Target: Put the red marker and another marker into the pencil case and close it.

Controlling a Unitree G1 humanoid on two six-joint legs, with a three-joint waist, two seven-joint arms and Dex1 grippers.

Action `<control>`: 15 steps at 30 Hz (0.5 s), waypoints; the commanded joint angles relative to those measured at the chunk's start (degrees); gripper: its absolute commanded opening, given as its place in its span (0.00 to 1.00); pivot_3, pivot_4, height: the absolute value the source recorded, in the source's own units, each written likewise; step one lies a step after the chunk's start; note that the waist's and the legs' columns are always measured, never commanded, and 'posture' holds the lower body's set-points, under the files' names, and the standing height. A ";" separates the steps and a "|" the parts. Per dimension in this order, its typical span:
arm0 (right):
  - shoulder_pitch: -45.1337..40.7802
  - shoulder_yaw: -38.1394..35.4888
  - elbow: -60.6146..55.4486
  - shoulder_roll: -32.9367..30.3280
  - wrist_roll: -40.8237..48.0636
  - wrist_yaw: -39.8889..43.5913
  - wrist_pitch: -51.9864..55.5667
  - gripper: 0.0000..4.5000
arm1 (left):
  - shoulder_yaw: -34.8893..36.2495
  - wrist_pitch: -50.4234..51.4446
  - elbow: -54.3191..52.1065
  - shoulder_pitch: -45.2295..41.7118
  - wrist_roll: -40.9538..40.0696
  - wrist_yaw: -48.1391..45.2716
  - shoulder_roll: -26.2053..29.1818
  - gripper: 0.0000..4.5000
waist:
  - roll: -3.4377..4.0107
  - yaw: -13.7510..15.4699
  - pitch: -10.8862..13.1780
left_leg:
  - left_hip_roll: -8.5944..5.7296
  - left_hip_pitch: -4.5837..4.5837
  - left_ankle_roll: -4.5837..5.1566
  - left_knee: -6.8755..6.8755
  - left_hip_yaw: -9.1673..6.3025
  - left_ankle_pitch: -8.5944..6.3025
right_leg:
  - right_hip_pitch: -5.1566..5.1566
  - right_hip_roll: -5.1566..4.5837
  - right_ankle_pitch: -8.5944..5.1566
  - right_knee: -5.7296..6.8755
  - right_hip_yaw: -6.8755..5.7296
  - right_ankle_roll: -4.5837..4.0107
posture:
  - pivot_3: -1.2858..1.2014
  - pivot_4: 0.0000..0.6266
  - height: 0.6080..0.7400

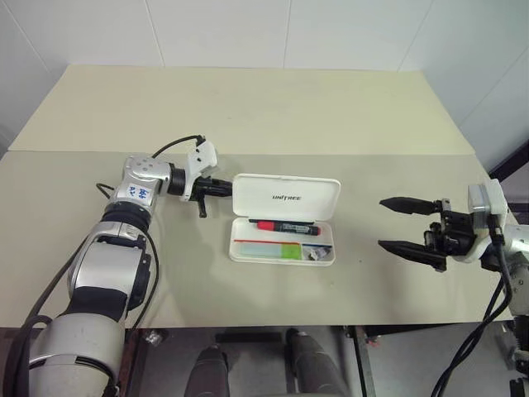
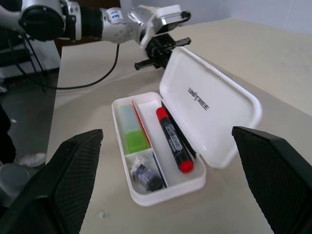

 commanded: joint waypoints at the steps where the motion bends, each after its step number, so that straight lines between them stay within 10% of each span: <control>1: -3.49 -1.20 5.86 -2.69 -0.38 5.60 -3.15 1.00 | 2.36 0.42 -2.92 -1.71 -3.18 -5.51 -0.99 0.01 | 0.03 -0.07 0.02 | 0.00 0.01 0.00 0.00 0.00 0.00 | 0.00 0.00 0.00 0.01 0.00 0.00 | 0.52 0.24 1.00; 15: -6.14 2.34 8.86 -3.99 0.27 6.08 -5.47 1.00 | -7.61 14.65 -33.01 10.73 -17.02 -18.48 3.04 0.01 | 0.25 -1.02 0.09 | 0.00 0.10 0.00 -0.01 -0.01 0.00 | 0.00 0.00 -0.02 0.25 0.01 -0.01 | 0.52 0.24 1.00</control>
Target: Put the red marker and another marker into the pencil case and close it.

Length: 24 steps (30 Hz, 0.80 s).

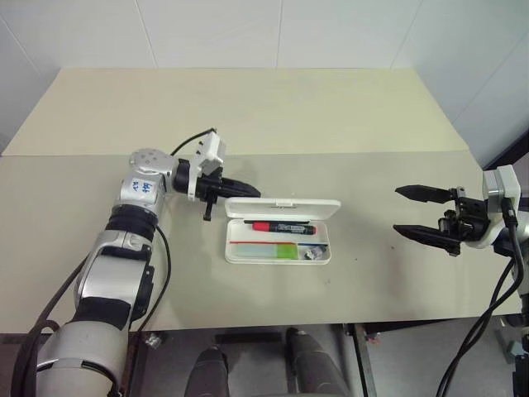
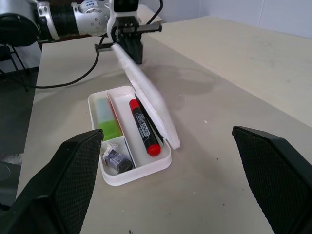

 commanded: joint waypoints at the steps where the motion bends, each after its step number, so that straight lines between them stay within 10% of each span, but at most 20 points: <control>1: -0.47 -0.31 -1.17 -0.81 1.03 4.62 -0.89 1.00 | -4.68 1.94 -8.84 2.12 -4.12 -6.42 1.92 0.01 | 0.01 -0.19 0.00 | 0.00 0.00 0.00 0.01 0.00 0.00 | 0.00 0.00 0.00 0.02 0.00 0.00 | 0.52 0.24 1.00; 24: 3.67 -2.09 -5.65 0.40 0.76 2.23 -0.61 1.00 | -11.59 -23.13 6.73 -1.86 11.25 0.62 -2.71 0.01 | 0.11 -1.04 -0.08 | -0.01 0.92 0.17 0.19 0.07 -0.02 | 1.11 -0.01 -0.53 -0.53 0.10 -1.05 | 0.52 0.24 1.00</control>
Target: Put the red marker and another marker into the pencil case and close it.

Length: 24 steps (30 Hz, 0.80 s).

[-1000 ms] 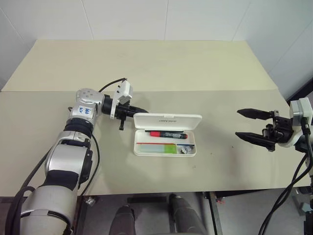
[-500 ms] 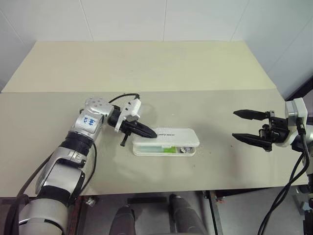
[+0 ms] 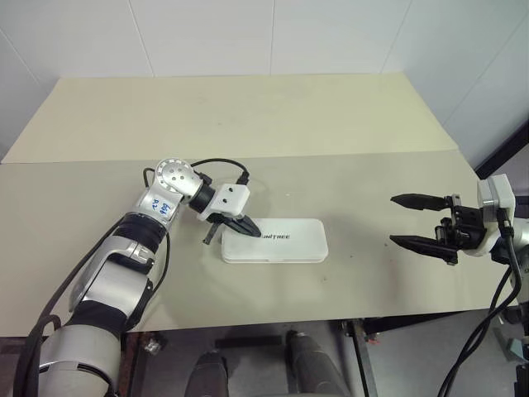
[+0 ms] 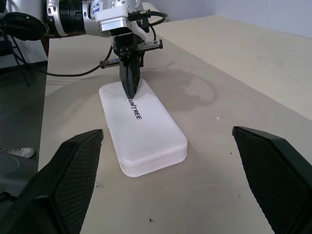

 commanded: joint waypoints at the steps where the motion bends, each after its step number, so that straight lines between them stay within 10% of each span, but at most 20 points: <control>1: 0.18 -1.79 -1.66 0.01 0.90 2.25 -0.56 1.00 | 1.65 -0.81 2.67 -0.10 1.00 0.60 -1.70 0.01 | 0.00 0.00 0.00 | 0.00 -0.03 0.00 0.03 0.00 0.00 | 0.00 -0.01 0.01 -0.01 0.01 -0.01 | 0.52 0.24 1.00; 16: -2.03 -1.07 0.61 -0.23 -0.51 2.11 -0.73 1.00 | 19.30 9.04 -3.53 3.16 -14.55 -2.73 -4.48 0.01 | 0.11 0.20 0.07 | 0.00 -0.08 0.31 -0.26 -0.02 -0.18 | -0.27 0.01 0.03 0.34 -0.04 0.75 | 0.52 0.24 1.00; 24: -3.23 -1.08 2.03 -0.83 -1.66 2.57 -0.90 1.00 | 21.84 18.72 -15.73 10.00 -20.79 -5.26 0.66 0.50 | 0.17 0.18 0.11 | 0.00 -0.11 0.31 -0.24 -0.02 -0.19 | -0.27 0.01 0.03 0.28 -0.04 0.75 | 0.52 0.24 1.00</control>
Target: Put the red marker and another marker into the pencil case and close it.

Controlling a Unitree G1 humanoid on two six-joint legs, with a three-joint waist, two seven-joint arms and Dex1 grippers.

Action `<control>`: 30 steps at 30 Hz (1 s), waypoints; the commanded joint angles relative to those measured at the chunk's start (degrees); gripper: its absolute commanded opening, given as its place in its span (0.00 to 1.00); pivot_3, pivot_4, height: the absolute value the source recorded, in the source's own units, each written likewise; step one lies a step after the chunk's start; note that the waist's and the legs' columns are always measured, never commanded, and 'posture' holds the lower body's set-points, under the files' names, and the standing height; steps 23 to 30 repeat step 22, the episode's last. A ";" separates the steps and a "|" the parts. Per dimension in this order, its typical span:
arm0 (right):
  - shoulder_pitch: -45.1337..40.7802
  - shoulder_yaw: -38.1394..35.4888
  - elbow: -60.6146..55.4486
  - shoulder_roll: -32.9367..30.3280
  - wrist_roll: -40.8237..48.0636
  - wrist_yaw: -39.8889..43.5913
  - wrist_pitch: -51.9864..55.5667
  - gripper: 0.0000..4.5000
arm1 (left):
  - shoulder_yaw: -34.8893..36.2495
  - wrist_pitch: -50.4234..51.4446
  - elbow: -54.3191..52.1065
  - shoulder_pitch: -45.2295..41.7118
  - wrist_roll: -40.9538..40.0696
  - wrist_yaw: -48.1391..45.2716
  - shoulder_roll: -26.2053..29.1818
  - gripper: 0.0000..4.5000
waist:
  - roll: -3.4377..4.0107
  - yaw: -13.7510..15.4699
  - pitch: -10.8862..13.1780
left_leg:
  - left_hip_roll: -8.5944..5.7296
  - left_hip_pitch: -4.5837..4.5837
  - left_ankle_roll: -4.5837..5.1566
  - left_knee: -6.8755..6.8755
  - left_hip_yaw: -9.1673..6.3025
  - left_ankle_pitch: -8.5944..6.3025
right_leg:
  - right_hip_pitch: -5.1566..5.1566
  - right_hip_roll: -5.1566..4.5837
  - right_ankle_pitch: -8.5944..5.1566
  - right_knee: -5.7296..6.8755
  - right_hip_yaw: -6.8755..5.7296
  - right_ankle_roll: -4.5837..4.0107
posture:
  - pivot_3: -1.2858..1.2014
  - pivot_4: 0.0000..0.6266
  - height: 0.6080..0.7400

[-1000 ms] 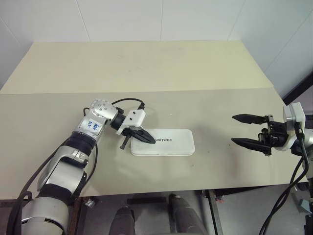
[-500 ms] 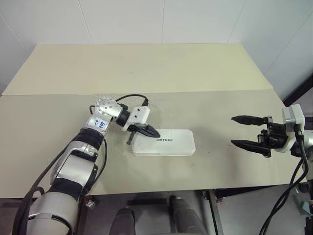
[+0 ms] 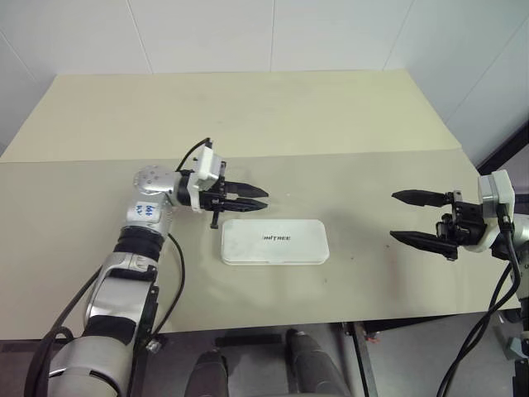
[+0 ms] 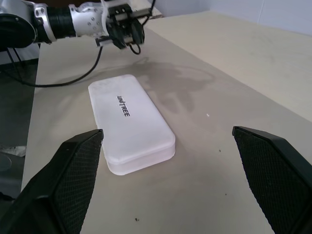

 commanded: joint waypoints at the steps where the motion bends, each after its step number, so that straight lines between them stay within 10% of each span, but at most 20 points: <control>1: -1.13 -1.21 -0.24 -0.93 0.32 2.67 -0.48 1.00 | 1.67 3.91 -6.50 2.47 -3.68 -4.71 2.55 0.58 | 0.04 0.01 0.02 | 0.00 0.01 0.00 0.00 0.00 0.00 | 0.00 0.00 0.00 0.00 0.00 0.00 | 0.52 0.24 1.00; 7: -1.16 -1.59 0.24 -1.33 0.27 3.00 -0.87 1.00 | 2.80 8.37 -10.89 5.31 -5.69 -4.73 7.59 1.00 | 0.06 0.01 0.04 | 0.00 0.01 0.00 0.03 0.00 0.00 | 0.01 0.00 -0.18 0.00 0.00 -0.33 | 0.52 0.24 1.00; 30: 2.95 -3.54 -4.39 -0.19 1.54 0.09 -0.22 1.00 | 2.36 0.51 -0.12 -0.79 -2.80 -3.44 7.07 1.00 | 0.07 0.16 0.04 | 0.00 -0.04 -0.06 0.05 0.00 -0.03 | 0.00 -0.01 -0.38 -0.04 -0.02 -0.63 | 0.52 0.24 1.00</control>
